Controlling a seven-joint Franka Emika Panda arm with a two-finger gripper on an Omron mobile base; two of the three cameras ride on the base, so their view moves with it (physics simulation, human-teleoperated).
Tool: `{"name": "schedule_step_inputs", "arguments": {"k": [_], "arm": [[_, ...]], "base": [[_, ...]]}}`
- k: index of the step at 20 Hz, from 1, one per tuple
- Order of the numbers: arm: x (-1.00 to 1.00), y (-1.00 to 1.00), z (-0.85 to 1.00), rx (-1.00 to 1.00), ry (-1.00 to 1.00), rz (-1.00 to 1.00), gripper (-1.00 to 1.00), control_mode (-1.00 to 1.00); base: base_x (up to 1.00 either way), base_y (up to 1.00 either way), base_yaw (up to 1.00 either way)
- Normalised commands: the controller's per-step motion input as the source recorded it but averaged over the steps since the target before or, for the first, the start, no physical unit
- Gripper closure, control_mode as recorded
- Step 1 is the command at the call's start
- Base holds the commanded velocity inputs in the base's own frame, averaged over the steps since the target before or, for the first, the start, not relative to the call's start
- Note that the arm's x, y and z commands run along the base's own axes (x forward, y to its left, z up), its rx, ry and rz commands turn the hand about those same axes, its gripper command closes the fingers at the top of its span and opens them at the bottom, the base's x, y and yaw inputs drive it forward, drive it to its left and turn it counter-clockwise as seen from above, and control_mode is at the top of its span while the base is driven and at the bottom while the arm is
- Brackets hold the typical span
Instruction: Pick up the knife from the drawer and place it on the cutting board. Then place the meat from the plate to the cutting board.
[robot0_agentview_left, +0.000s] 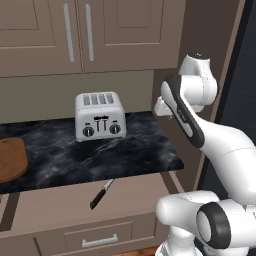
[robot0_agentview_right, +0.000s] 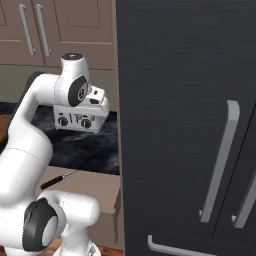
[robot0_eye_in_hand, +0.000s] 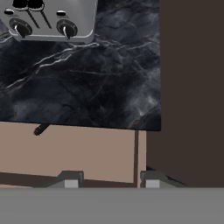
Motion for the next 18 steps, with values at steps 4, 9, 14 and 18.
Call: {"name": "schedule_step_inputs", "arguments": {"k": [4,9,14,18], "arm": [[0.00,0.00,0.00,-0.01,0.00,0.00,-1.00,-1.00],[0.00,0.00,0.00,0.00,0.00,0.00,-1.00,-1.00],[0.00,0.00,0.00,0.00,0.00,0.00,-1.00,-1.00],[0.00,0.00,0.00,0.00,0.00,0.00,-1.00,-1.00]], "base": [[0.00,0.00,0.00],[0.00,0.00,0.00],[0.00,0.00,0.00],[0.00,0.00,0.00]]}}
